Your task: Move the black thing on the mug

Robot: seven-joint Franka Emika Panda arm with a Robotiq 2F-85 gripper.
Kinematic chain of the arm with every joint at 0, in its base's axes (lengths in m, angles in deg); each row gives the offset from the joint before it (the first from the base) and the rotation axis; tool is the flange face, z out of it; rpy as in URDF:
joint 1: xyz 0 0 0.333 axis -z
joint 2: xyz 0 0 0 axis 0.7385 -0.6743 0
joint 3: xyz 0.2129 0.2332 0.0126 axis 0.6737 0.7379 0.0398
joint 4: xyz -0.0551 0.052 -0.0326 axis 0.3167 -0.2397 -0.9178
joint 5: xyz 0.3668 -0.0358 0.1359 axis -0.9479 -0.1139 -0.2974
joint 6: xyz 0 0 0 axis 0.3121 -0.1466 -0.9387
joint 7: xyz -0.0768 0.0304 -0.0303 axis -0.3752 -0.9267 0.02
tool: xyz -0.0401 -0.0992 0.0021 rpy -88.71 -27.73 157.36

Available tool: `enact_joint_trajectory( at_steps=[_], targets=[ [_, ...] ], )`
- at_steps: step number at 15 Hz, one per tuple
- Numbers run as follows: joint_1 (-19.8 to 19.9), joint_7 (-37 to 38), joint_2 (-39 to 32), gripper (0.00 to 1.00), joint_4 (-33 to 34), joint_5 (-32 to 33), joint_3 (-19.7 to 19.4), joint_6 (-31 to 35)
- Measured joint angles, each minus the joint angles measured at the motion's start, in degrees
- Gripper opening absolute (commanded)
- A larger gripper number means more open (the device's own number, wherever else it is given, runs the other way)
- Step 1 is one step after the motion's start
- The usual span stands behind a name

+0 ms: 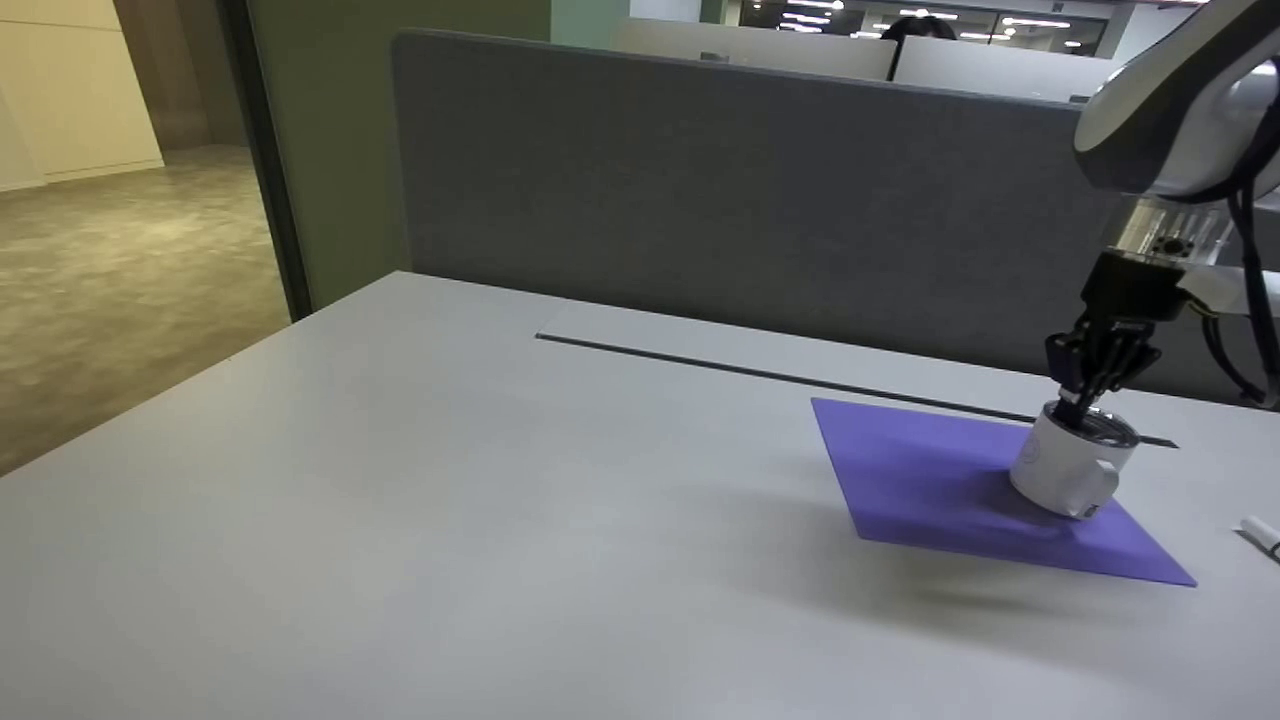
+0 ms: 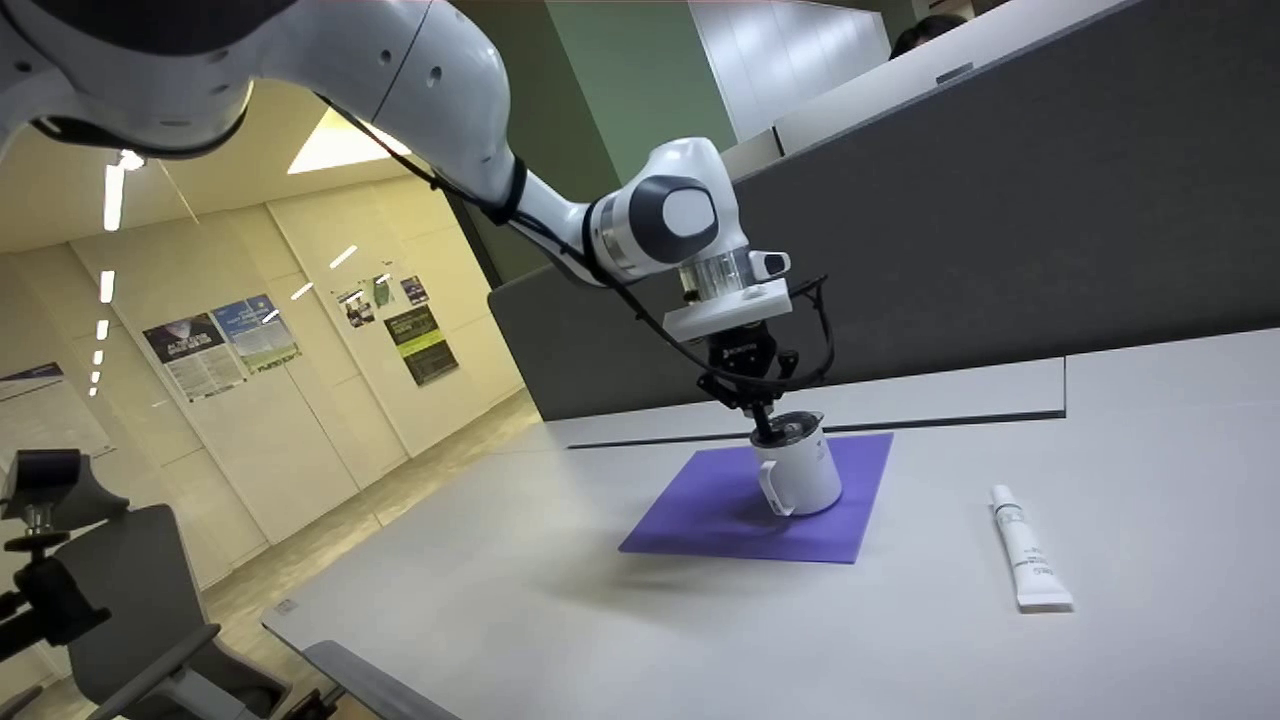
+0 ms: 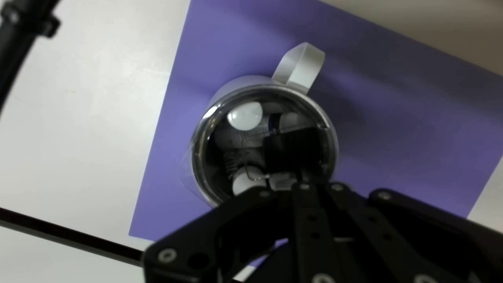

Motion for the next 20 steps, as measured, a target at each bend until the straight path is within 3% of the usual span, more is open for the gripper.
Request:
enact_joint_trajectory(
  at_steps=[10,18,19,20],
  targets=[
    [1.5,-0.1,-0.1,0.00,-0.1,0.3,-0.1,3.9],
    [5.3,-5.2,5.3,0.00,-0.8,-4.4,4.6,8.0],
    [5.6,-6.2,7.2,0.26,-1.5,-5.1,5.1,8.0],
    [5.8,-6.9,9.0,0.28,-2.2,-5.4,5.4,7.1]
  ],
)
